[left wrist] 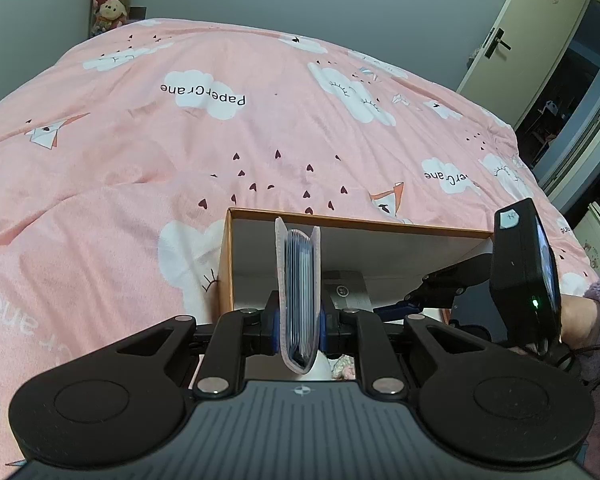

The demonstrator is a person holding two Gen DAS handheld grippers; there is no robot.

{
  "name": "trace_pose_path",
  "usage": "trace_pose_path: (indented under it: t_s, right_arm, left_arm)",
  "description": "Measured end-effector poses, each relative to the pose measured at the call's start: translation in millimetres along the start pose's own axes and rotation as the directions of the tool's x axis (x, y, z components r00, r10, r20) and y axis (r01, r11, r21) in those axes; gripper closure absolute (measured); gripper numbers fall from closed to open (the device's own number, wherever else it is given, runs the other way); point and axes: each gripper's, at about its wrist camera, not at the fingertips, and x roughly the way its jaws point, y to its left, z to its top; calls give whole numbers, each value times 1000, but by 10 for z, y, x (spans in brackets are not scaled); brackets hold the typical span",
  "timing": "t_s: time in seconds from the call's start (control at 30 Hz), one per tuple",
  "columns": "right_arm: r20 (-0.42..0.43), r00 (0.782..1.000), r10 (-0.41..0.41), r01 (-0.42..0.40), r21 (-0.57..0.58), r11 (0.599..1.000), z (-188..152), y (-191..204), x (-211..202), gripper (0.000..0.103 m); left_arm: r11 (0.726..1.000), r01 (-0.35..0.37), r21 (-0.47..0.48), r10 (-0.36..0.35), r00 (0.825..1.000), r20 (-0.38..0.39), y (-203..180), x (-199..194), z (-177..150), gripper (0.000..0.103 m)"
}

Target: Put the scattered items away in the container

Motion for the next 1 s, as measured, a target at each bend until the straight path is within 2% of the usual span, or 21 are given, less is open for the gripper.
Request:
trace_pose_path:
  t_s: [0.1, 0.43, 0.67, 0.7, 0.73, 0.77, 0.9, 1.0]
  right_arm:
    - [41, 999, 25, -23, -48, 999, 17, 13, -37, 69]
    - [92, 990, 111, -105, -69, 992, 71, -108, -8, 70]
    - [91, 994, 62, -54, -78, 995, 18, -260, -207, 69]
    - [88, 995, 44, -37, -71, 997, 13, -287, -220, 71]
    - [81, 997, 15, -10, -62, 998, 13, -315, -214, 80]
    - [73, 997, -7, 11, -52, 999, 14, -343, -194, 85]
    - [63, 997, -46, 47, -27, 999, 35, -404, -59, 95]
    - [62, 997, -48, 50, -23, 999, 76, -403, 57, 96]
  left_arm:
    - [1000, -3, 2, 3, 1000, -1, -4, 2, -4, 84]
    - [1000, -9, -11, 8, 1000, -8, 12, 24, 41, 84]
    - [999, 2, -36, 0, 999, 49, 36, -46, 104, 84]
    - [999, 2, -35, -1, 999, 53, 29, -43, 118, 84]
    - [999, 3, -34, -1, 999, 55, 22, -32, 131, 84]
    - [999, 5, -33, -3, 999, 54, 16, -16, 145, 84]
    - [1000, 9, -27, -8, 998, 56, -10, 67, 173, 84]
    - [1000, -1, -29, 2, 999, 53, -8, 106, 174, 84]
